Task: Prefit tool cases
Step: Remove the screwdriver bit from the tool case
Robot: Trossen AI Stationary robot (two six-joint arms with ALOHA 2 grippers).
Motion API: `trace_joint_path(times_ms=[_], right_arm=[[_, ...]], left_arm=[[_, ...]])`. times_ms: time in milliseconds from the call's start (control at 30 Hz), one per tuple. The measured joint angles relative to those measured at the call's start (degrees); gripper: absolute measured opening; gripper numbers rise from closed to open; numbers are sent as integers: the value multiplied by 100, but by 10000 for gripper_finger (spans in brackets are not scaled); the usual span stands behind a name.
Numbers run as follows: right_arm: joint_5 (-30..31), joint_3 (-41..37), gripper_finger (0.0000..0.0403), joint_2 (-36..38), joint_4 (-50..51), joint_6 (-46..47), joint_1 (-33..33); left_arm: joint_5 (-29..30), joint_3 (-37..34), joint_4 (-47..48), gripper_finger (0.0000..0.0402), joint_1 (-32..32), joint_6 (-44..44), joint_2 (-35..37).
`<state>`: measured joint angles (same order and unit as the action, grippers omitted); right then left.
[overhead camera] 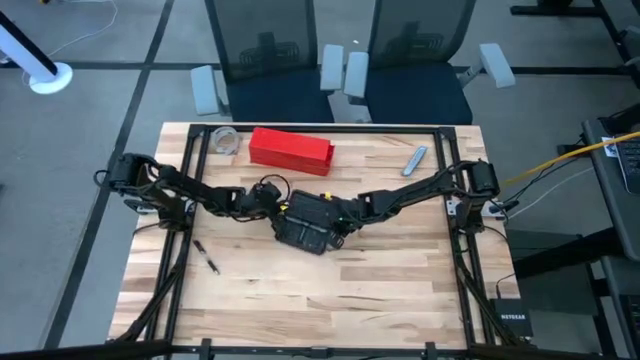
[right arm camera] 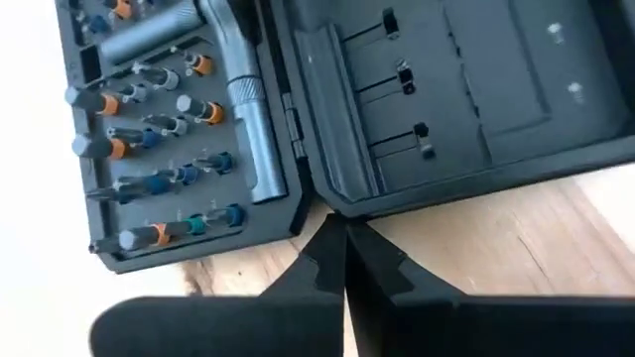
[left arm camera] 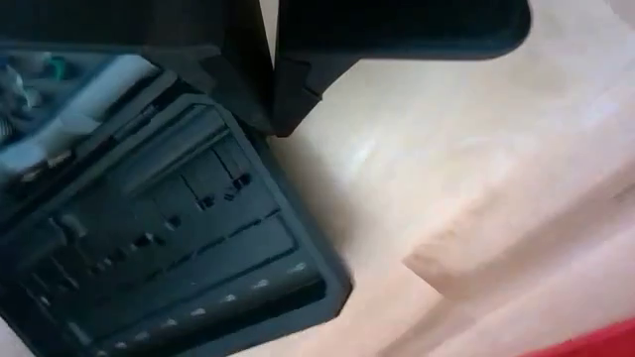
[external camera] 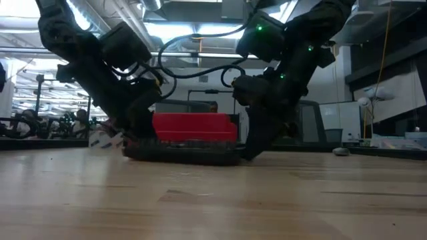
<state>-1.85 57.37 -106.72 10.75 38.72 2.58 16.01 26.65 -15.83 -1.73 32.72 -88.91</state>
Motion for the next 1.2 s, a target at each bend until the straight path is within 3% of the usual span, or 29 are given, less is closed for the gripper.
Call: trace_joint_path(times_ms=[233,367,567,900,1067,1200], right_arm=[[-71,-11,0,11,118,-274,-299],[-121,-14,0,15,131,-477,-490],[-10,-5,0,125,329,-1030,-628],[139,1,0,714,935,-1643,-1027],[-527,1,0,1065,934,-2396,-1054],[-1807,10,0,1245,889,-3135,-1017]], left_arm=[[-187,4,128,0,515,559,60],[-151,4,174,0,737,422,65],[-190,35,270,0,681,380,73],[-145,37,292,0,375,-591,399],[-131,33,310,0,152,-1317,625],[-121,33,335,0,140,-1329,932]])
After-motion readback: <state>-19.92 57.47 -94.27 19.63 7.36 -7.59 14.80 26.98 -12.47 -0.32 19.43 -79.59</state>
